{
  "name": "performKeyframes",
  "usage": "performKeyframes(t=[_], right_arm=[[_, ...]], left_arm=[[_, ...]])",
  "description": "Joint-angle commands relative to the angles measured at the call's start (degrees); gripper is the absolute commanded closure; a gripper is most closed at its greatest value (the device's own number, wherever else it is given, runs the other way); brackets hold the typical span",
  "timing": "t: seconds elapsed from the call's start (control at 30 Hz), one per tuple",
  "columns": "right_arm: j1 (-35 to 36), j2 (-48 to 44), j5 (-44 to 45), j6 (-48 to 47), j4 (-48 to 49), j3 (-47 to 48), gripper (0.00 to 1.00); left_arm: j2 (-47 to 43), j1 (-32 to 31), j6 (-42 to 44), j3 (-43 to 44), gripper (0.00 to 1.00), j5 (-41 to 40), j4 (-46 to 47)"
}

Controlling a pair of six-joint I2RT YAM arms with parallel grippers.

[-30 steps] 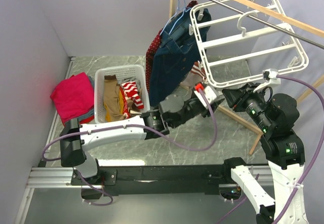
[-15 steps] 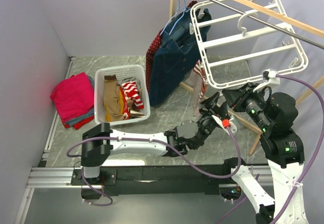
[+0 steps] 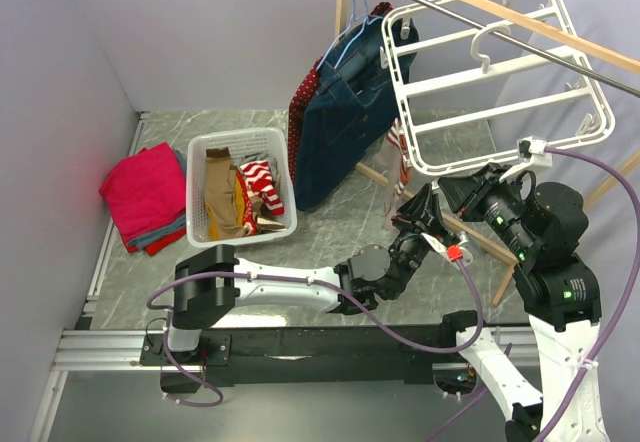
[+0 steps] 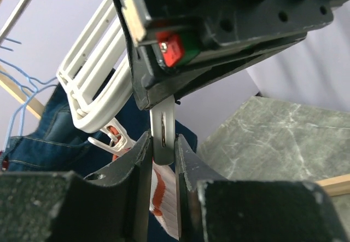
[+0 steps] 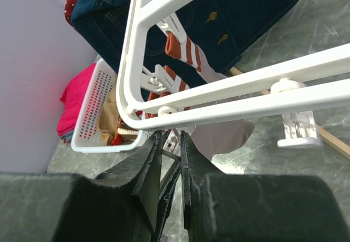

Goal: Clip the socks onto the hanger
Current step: Open the clamp at the hanger.

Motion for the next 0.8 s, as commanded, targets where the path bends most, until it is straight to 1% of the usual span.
performKeyframes(t=[0.0,0.03,0.1,0.13,0.2,0.23,0.33,0.43,0.5,0.6,0.77], right_arm=[[-0.03,0.02,-1.80,-0.35,2.01,3.08,0.77],[-0.03,0.02,-1.62,-0.70,1.83,3.69,0.69],[-0.03,0.11,-1.44,-1.05,1.56,4.13,0.61],[-0.12,0.20,-1.36,-1.22,1.56,4.74,0.55],[-0.03,0.38,-2.05,-1.58,1.56,5.19,0.50],[-0.03,0.46,-2.58,-2.10,1.74,5.36,0.46],[-0.03,0.38,-5.04,-2.37,2.88,5.02,0.39],[-0.03,0.38,-7.59,-2.28,4.28,4.14,0.36],[-0.12,0.38,-9.34,-2.28,5.51,3.70,0.35],[-0.12,-0.15,-10.05,-2.10,7.36,2.64,0.35],[-0.12,-0.94,-11.64,-1.58,11.05,-0.26,0.35]], left_arm=[[-4.46,-0.36,-7.67,-1.52,0.95,2.08,-4.91],[-5.59,-0.36,-8.91,-1.88,0.96,2.62,-6.75],[-6.66,-0.19,-12.50,-2.41,0.96,3.50,-8.25],[-7.79,-0.01,-13.74,-2.58,0.96,3.85,-8.96],[-9.03,0.43,-17.60,-2.94,0.95,4.82,-11.77],[-10.34,0.60,-18.84,-3.02,0.95,5.78,-12.56],[-12.80,1.30,-23.85,-3.38,0.93,8.23,-16.33],[-15.09,2.36,-29.91,-3.38,0.91,11.23,-20.91],[-16.06,3.59,-34.47,-3.38,0.89,14.74,-24.15],[-17.55,5.52,-39.48,-3.55,0.87,18.87,-25.92],[-18.44,6.84,-42.58,-3.29,0.84,21.34,-27.77]])
